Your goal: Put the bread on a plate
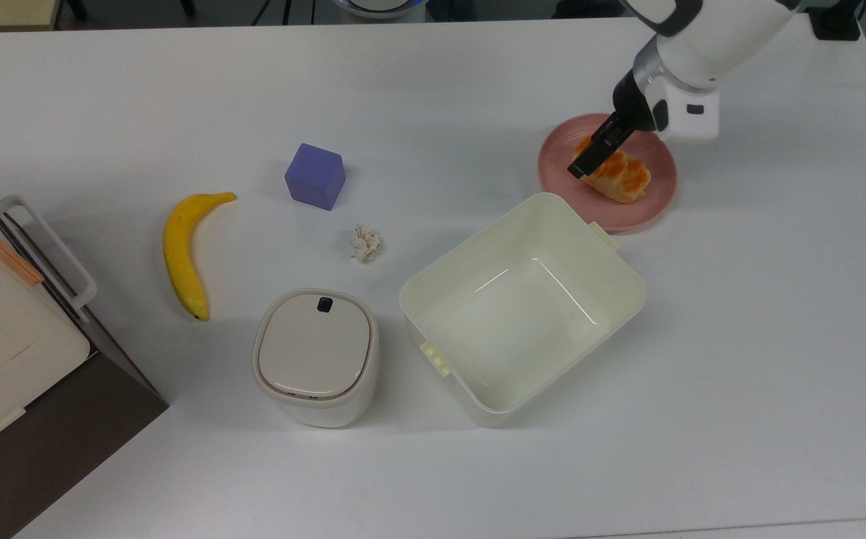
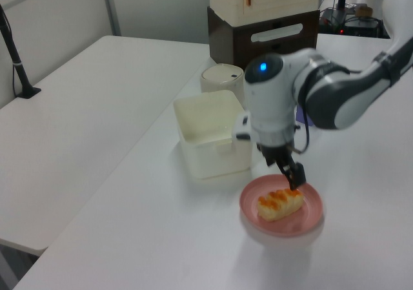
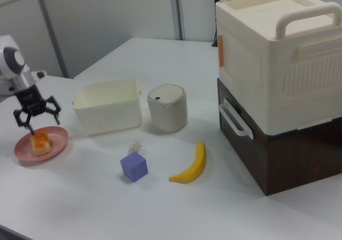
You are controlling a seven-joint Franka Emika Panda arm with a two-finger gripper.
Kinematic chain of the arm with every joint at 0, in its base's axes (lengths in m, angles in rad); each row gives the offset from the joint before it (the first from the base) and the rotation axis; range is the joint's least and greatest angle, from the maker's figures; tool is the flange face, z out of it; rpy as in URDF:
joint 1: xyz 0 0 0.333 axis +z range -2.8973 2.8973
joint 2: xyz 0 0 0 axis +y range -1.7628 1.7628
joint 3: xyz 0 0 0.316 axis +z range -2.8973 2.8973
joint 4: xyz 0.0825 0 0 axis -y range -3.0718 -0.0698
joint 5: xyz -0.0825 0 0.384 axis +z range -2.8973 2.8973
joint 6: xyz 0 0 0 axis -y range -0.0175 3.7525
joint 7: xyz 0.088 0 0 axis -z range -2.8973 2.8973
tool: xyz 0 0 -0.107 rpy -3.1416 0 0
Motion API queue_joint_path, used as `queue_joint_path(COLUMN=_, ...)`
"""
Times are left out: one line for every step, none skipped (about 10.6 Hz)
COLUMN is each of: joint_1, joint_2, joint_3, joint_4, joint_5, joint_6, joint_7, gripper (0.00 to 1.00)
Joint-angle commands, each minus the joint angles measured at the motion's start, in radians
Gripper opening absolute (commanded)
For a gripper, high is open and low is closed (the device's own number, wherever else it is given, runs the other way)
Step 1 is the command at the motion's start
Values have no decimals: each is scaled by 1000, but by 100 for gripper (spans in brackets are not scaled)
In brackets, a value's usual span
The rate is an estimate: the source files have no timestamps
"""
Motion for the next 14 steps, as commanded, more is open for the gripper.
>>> queue_joint_path(joint_1=-141, joint_2=-212, joint_3=-3, joint_4=-37, joint_5=5, joint_6=17, joint_7=228, gripper=100)
queue_joint_path(joint_1=-223, joint_2=-269, joint_3=-3, joint_4=-37, joint_5=16, joint_6=15, joint_7=230, gripper=100)
queue_joint_path(joint_1=-289, joint_2=-319, joint_3=-4, joint_4=-38, joint_5=45, joint_6=15, joint_7=230, gripper=100)
queue_joint_path(joint_1=-364, joint_2=-361, joint_3=-12, joint_4=-35, joint_5=101, joint_6=15, joint_7=209, gripper=100)
queue_joint_path(joint_1=-452, joint_2=-408, joint_3=-29, joint_4=-34, joint_5=214, joint_6=15, joint_7=118, gripper=100)
queue_joint_path(joint_1=-515, joint_2=-459, joint_3=-85, joint_4=-31, joint_5=361, joint_6=1, joint_7=-17, gripper=100)
queue_joint_path(joint_1=-544, joint_2=-509, joint_3=-161, joint_4=-32, joint_5=447, joint_6=-31, joint_7=-134, gripper=100)
queue_joint_path(joint_1=-546, joint_2=-522, joint_3=-230, joint_4=-26, joint_5=473, joint_6=-89, joint_7=-196, gripper=100)
queue_joint_path(joint_1=-548, joint_2=-543, joint_3=-259, joint_4=-11, joint_5=462, joint_6=-130, joint_7=-198, gripper=100)
queue_joint_path(joint_1=-551, joint_2=-559, joint_3=-288, joint_4=-11, joint_5=461, joint_6=-155, joint_7=-201, gripper=100)
queue_joint_path(joint_1=-551, joint_2=-562, joint_3=-330, joint_4=-6, joint_5=470, joint_6=-199, joint_7=-195, gripper=100)
queue_joint_path(joint_1=-552, joint_2=-564, joint_3=-349, joint_4=1, joint_5=465, joint_6=-256, joint_7=-195, gripper=100)
queue_joint_path(joint_1=-554, joint_2=-562, joint_3=-354, joint_4=-3, joint_5=459, joint_6=-278, joint_7=-192, gripper=100)
queue_joint_path(joint_1=-561, joint_2=-558, joint_3=-374, joint_4=-9, joint_5=459, joint_6=-278, joint_7=-193, gripper=100)
